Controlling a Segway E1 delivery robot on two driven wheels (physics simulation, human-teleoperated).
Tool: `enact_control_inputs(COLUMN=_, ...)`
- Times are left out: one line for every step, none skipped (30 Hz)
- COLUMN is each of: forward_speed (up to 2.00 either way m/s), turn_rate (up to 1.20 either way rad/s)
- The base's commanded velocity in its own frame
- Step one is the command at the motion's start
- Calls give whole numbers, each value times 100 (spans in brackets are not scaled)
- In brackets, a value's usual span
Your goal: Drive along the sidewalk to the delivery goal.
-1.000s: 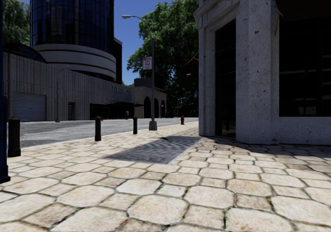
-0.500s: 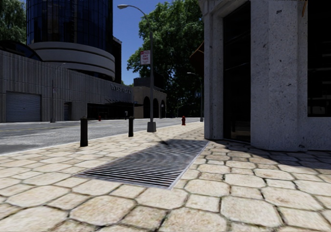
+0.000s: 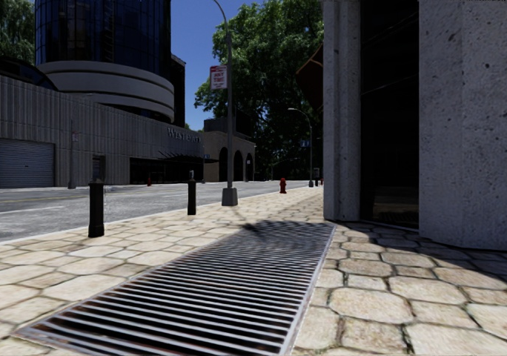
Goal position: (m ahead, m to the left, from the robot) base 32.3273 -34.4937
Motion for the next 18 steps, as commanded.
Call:
enact_control_inputs(forward_speed=200, turn_rate=0)
enact_control_inputs(forward_speed=200, turn_rate=0)
enact_control_inputs(forward_speed=200, turn_rate=0)
enact_control_inputs(forward_speed=200, turn_rate=0)
enact_control_inputs(forward_speed=200, turn_rate=0)
enact_control_inputs(forward_speed=200, turn_rate=0)
enact_control_inputs(forward_speed=200, turn_rate=0)
enact_control_inputs(forward_speed=200, turn_rate=0)
enact_control_inputs(forward_speed=200, turn_rate=0)
enact_control_inputs(forward_speed=200, turn_rate=0)
enact_control_inputs(forward_speed=200, turn_rate=0)
enact_control_inputs(forward_speed=200, turn_rate=0)
enact_control_inputs(forward_speed=200, turn_rate=0)
enact_control_inputs(forward_speed=200, turn_rate=0)
enact_control_inputs(forward_speed=200, turn_rate=0)
enact_control_inputs(forward_speed=200, turn_rate=0)
enact_control_inputs(forward_speed=200, turn_rate=0)
enact_control_inputs(forward_speed=200, turn_rate=0)
